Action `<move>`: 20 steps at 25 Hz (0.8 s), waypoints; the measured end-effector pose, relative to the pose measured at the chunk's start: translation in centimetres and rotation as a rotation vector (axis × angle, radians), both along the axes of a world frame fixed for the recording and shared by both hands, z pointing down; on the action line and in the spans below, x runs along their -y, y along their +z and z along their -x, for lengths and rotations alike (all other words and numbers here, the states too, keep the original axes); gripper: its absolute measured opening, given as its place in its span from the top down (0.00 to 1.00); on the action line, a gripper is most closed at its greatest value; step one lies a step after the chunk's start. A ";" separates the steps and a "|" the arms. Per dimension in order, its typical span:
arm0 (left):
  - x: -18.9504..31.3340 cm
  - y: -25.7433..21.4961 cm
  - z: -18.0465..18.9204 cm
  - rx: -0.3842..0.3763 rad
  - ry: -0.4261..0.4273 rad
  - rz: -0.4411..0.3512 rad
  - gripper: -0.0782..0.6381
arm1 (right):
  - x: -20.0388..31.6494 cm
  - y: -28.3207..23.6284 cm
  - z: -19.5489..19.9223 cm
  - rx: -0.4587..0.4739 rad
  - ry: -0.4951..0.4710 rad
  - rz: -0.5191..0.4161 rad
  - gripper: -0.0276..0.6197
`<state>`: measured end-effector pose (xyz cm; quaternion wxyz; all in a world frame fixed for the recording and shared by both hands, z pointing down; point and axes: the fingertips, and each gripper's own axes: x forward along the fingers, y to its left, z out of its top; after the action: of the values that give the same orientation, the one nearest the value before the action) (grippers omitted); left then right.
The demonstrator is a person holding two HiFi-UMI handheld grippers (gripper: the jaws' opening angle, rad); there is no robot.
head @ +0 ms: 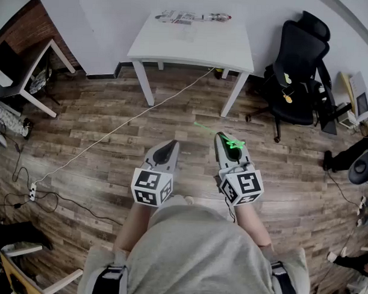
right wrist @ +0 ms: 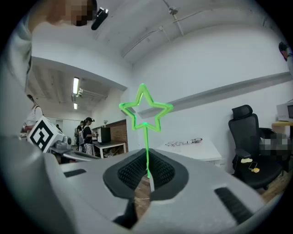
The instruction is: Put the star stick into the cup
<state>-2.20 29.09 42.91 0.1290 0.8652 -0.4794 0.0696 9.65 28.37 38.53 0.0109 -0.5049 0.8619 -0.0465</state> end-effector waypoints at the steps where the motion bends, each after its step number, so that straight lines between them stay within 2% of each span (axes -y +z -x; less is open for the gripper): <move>1: -0.4 -0.1 0.4 -0.004 -0.020 -0.001 0.88 | -0.5 -0.1 0.0 0.012 -0.002 0.005 0.94; 5: -2.6 -0.3 1.1 -0.013 -0.070 0.000 0.88 | -2.6 0.0 0.0 0.020 -0.013 0.011 0.94; 20: -5.3 -0.6 -0.5 0.013 -0.074 -0.014 0.88 | -4.9 0.0 0.0 -0.006 -0.064 -0.002 0.94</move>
<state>-1.70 34.43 42.33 0.1221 0.8473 -0.5126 0.0672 9.64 33.31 38.52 0.0072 -0.4771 0.8777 -0.0443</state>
